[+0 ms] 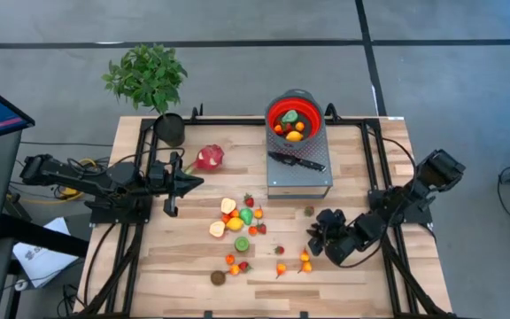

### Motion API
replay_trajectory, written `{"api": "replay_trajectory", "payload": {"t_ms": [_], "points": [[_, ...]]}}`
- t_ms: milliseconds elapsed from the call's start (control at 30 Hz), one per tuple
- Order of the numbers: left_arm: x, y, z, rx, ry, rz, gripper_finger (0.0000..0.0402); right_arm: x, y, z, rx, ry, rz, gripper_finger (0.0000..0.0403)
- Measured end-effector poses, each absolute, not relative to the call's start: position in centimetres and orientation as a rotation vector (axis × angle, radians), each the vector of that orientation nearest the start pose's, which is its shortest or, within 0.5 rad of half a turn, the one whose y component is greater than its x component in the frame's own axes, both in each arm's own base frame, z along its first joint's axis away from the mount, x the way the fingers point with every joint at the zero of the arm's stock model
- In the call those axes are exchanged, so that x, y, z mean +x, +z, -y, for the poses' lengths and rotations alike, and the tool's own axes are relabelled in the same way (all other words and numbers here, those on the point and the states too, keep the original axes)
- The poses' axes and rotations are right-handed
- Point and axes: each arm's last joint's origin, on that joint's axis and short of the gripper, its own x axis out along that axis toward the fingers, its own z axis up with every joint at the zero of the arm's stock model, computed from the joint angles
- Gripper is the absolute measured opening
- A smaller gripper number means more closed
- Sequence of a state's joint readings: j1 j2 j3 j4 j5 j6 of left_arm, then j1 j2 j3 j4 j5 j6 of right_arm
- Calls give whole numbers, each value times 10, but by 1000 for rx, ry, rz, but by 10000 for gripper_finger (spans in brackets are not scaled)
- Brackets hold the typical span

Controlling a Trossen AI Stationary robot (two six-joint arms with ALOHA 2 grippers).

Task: Pick & Place Fruit
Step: Put the strawberry into the red colander on the shelf

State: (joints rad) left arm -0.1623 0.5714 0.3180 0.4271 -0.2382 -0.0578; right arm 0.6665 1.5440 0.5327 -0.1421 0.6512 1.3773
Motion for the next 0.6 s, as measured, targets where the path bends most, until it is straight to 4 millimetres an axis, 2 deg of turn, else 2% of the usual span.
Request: {"api": "replay_trajectory", "payload": {"t_ms": [167,300,433,600], "points": [[144,259,17,-92,71,172,3,195,109,-125,597,-588,-698,249],[144,259,17,-92,71,172,3,198,109,-120,630,-618,-685,317],[144,259,17,-92,70,172,3,202,109,-114,644,-647,-675,353],[144,259,17,-92,70,172,3,206,109,-106,691,-691,-661,357]]}}
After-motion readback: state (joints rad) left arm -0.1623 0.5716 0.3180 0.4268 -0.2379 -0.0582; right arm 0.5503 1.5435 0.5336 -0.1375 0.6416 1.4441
